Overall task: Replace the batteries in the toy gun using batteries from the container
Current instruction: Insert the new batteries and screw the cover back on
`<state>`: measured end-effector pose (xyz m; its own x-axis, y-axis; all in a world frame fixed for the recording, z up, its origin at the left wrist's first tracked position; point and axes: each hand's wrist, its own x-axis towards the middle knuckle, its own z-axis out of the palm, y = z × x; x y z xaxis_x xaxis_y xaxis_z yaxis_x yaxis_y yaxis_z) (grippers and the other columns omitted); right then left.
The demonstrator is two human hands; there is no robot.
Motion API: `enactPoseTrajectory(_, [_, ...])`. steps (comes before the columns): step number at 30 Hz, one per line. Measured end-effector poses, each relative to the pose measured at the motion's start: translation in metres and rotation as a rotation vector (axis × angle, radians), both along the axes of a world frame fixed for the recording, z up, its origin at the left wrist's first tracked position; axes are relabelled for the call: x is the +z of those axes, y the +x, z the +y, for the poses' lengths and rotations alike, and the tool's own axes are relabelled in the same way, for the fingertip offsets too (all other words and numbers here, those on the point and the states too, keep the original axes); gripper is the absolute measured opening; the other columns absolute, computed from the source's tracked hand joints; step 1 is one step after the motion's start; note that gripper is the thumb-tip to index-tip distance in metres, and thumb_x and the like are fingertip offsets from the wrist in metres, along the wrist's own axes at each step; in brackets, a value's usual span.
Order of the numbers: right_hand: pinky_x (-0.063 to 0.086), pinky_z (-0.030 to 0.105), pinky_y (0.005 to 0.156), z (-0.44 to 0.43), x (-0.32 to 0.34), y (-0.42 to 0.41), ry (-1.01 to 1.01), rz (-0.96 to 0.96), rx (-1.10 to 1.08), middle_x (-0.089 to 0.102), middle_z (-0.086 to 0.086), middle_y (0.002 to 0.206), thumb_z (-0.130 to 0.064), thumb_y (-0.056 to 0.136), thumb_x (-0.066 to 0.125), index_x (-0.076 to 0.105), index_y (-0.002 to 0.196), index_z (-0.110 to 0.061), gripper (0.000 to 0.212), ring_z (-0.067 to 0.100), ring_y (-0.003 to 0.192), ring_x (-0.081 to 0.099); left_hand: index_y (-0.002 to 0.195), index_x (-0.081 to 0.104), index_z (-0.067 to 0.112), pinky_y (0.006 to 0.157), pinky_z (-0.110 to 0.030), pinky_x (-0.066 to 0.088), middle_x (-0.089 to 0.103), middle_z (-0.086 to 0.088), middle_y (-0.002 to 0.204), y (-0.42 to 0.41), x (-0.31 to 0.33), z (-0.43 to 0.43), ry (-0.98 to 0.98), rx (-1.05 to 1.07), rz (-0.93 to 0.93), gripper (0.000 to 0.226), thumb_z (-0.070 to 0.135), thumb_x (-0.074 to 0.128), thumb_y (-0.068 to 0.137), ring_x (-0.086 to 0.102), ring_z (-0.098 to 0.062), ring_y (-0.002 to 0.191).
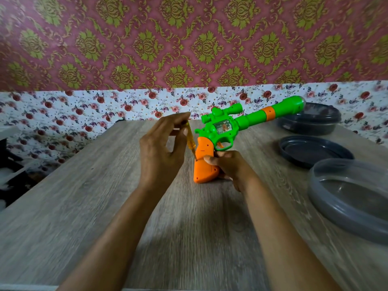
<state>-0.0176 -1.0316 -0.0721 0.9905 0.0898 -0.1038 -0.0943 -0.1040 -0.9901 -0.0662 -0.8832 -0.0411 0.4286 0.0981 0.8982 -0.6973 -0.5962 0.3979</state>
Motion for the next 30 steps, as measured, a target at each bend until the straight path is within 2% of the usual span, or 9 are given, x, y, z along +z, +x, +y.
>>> enactPoseTrajectory(5, [0.046, 0.036, 0.089, 0.0006, -0.0001, 0.0003, -0.007, -0.002, 0.007, 0.063, 0.01, 0.116, -0.014, 0.086, 0.062, 0.061, 0.119, -0.011, 0.033, 0.026, 0.109, 0.058, 0.105, 0.068, 0.014, 0.079, -0.019, 0.051, 0.059, -0.001, 0.111, -0.0001, -0.001, -0.0005, 0.017, -0.026, -0.024, 0.02, 0.01, 0.063, 0.086, 0.058, -0.005, 0.102])
enactPoseTrajectory(8, [0.046, 0.034, 0.087, 0.001, -0.0007, 0.0014, -0.012, -0.006, 0.01, 0.062, 0.011, 0.119, -0.015, 0.086, 0.062, 0.06, 0.12, -0.012, 0.034, 0.021, 0.1, 0.057, 0.101, 0.065, 0.02, 0.071, -0.017, 0.05, 0.056, -0.004, 0.1, 0.0009, -0.0013, 0.0001, 0.003, -0.01, -0.037, 0.018, 0.012, 0.067, 0.085, 0.056, -0.003, 0.09])
enactPoseTrajectory(10, [0.046, 0.033, 0.086, 0.0007, -0.0005, 0.0013, -0.014, -0.009, 0.015, 0.062, 0.011, 0.12, -0.015, 0.086, 0.062, 0.06, 0.12, -0.012, 0.034, 0.019, 0.098, 0.056, 0.103, 0.065, 0.015, 0.071, -0.01, 0.047, 0.06, -0.006, 0.096, 0.0018, -0.0014, 0.0009, -0.001, -0.003, -0.039, 0.019, 0.008, 0.065, 0.086, 0.056, 0.005, 0.087])
enactPoseTrajectory(14, [0.045, 0.043, 0.096, 0.0001, 0.0003, -0.0007, -0.017, 0.0, -0.005, 0.062, 0.015, 0.121, -0.014, 0.086, 0.061, 0.062, 0.116, -0.01, 0.03, 0.029, 0.113, 0.057, 0.114, 0.064, 0.009, 0.08, -0.008, 0.047, 0.062, 0.004, 0.105, 0.0027, -0.001, 0.0021, 0.025, 0.03, -0.025, 0.026, 0.003, 0.057, 0.09, 0.052, 0.019, 0.095])
enactPoseTrajectory(16, [0.045, 0.043, 0.096, 0.0005, 0.0001, -0.0005, -0.015, 0.002, -0.007, 0.062, 0.015, 0.121, -0.014, 0.086, 0.062, 0.062, 0.115, -0.01, 0.029, 0.03, 0.115, 0.057, 0.112, 0.065, 0.012, 0.084, -0.01, 0.047, 0.061, 0.006, 0.109, 0.002, -0.0003, 0.0019, 0.048, 0.023, -0.038, 0.027, 0.0, 0.054, 0.089, 0.053, 0.016, 0.102])
enactPoseTrajectory(20, [0.045, 0.042, 0.096, 0.0011, -0.001, 0.0011, -0.017, 0.007, -0.006, 0.062, 0.013, 0.121, -0.015, 0.086, 0.062, 0.062, 0.114, -0.013, 0.028, 0.029, 0.114, 0.057, 0.107, 0.068, 0.014, 0.082, -0.021, 0.052, 0.058, -0.002, 0.115, 0.0015, -0.0012, 0.0006, 0.034, -0.026, -0.013, 0.022, 0.008, 0.062, 0.087, 0.058, -0.007, 0.106])
enactPoseTrajectory(23, [0.046, 0.044, 0.097, 0.0018, -0.002, 0.0022, -0.022, 0.007, -0.013, 0.063, 0.014, 0.12, -0.016, 0.085, 0.063, 0.064, 0.111, -0.013, 0.026, 0.029, 0.113, 0.058, 0.102, 0.065, 0.021, 0.074, -0.016, 0.051, 0.054, -0.006, 0.104, 0.0007, -0.0011, 0.0004, 0.005, -0.022, -0.02, 0.02, 0.011, 0.068, 0.084, 0.056, -0.003, 0.095])
enactPoseTrajectory(26, [0.046, 0.047, 0.098, 0.0025, -0.0018, 0.0023, -0.02, 0.006, -0.014, 0.063, 0.016, 0.12, -0.016, 0.085, 0.063, 0.064, 0.11, -0.013, 0.026, 0.03, 0.113, 0.058, 0.104, 0.064, 0.014, 0.073, -0.009, 0.047, 0.061, -0.008, 0.099, 0.0006, -0.0011, 0.0007, 0.001, -0.011, -0.04, 0.019, 0.005, 0.064, 0.086, 0.056, 0.002, 0.09])
enactPoseTrajectory(30, [0.044, 0.05, 0.1, 0.0011, -0.0004, 0.0003, -0.016, 0.0, -0.02, 0.061, 0.02, 0.122, -0.013, 0.085, 0.062, 0.063, 0.114, -0.006, 0.03, 0.033, 0.116, 0.056, 0.119, 0.061, 0.01, 0.085, -0.021, 0.052, 0.064, 0.004, 0.111, 0.0009, -0.0015, 0.0009, 0.042, 0.008, -0.012, 0.031, 0.005, 0.057, 0.089, 0.062, -0.006, 0.101])
